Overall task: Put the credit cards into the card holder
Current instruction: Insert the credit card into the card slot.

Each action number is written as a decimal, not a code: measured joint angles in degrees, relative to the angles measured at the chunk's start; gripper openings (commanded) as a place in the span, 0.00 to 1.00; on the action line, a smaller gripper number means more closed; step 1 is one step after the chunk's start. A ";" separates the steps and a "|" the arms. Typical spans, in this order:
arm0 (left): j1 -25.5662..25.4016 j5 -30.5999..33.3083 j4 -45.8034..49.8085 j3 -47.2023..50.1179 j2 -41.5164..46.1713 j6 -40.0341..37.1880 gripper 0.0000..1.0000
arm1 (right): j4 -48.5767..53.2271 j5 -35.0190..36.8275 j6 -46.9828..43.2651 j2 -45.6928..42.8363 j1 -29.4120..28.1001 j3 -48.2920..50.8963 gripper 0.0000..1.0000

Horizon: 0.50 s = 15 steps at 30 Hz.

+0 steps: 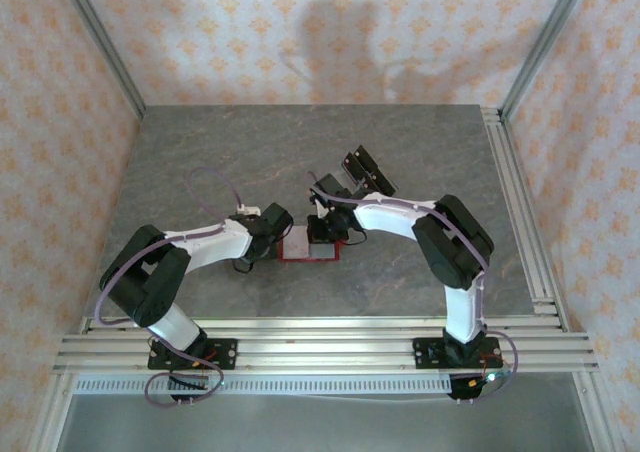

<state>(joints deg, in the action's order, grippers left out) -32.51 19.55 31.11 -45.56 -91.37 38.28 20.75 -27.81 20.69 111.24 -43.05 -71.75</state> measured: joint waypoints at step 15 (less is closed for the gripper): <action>0.00 -0.02 -0.07 -0.42 -0.81 -0.81 1.00 | 1.51 -0.13 -0.02 3.10 -1.95 -4.83 0.07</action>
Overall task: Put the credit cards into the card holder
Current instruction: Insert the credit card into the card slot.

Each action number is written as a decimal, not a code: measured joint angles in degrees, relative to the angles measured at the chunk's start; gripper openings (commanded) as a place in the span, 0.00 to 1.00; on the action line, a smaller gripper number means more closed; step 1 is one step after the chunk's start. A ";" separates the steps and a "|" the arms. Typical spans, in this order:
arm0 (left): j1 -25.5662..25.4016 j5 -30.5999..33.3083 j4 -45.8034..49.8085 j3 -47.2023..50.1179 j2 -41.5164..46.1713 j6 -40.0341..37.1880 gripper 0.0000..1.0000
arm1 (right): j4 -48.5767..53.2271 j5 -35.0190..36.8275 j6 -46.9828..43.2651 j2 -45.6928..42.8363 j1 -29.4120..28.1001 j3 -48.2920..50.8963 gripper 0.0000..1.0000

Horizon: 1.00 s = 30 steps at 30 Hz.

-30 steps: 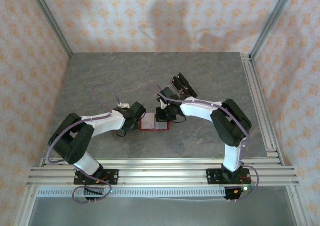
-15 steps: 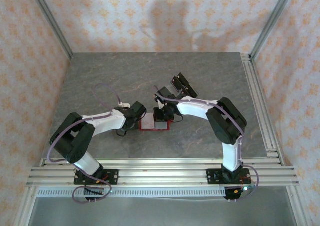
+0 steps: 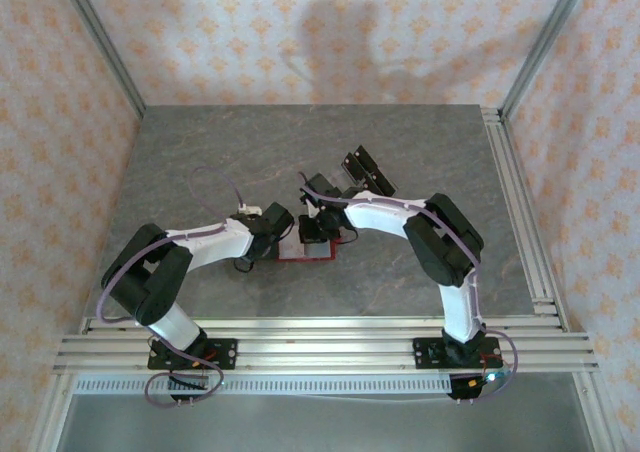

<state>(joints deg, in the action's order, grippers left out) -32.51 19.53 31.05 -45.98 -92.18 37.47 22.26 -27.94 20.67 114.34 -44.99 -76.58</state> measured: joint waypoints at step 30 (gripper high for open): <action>0.00 -0.20 -0.02 -0.07 -0.13 -0.02 1.00 | 0.72 2.29 0.46 -4.28 0.94 -0.50 0.07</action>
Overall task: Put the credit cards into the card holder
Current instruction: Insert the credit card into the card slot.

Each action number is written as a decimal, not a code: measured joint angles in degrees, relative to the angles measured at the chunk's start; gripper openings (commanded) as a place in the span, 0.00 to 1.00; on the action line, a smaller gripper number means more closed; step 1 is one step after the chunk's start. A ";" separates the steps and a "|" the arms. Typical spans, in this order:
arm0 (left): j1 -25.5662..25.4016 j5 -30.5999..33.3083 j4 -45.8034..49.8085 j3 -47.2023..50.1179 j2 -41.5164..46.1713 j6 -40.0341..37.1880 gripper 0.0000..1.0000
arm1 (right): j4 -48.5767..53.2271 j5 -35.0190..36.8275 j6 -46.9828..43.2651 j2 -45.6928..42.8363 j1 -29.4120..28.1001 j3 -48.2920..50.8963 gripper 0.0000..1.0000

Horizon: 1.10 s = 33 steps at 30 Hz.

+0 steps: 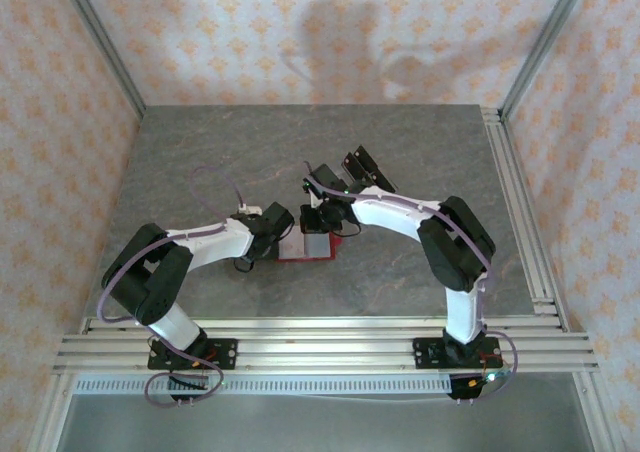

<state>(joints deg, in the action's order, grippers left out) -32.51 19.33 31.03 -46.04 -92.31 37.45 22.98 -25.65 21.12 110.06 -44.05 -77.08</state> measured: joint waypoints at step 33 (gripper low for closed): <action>-0.02 0.00 -0.17 -0.11 -0.66 -0.22 1.00 | -1.29 -2.38 0.02 6.45 -0.17 -0.79 0.05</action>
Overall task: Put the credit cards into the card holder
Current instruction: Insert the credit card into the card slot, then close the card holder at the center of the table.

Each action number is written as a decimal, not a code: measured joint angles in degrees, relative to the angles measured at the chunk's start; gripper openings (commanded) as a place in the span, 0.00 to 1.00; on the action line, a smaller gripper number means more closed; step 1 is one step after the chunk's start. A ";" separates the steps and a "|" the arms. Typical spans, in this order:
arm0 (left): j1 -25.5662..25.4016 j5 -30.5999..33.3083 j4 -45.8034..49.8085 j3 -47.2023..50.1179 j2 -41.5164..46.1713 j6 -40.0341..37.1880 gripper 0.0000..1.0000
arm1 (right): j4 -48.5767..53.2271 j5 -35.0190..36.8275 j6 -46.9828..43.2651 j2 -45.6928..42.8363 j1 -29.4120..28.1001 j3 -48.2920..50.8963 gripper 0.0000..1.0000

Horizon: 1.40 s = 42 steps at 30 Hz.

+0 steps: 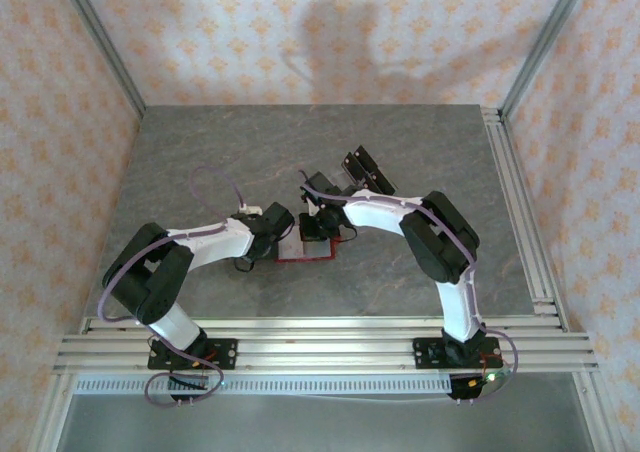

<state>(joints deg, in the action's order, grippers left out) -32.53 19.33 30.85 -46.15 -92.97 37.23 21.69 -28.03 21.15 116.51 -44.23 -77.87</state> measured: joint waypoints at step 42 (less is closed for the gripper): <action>5.22 -21.66 -10.16 -0.50 9.33 -0.81 1.00 | 3.82 15.69 -2.60 -13.51 4.44 13.18 0.29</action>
<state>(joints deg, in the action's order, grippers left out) -27.31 -2.33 20.69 -46.65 -83.64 36.42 25.52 -12.34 18.55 103.00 -39.79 -64.69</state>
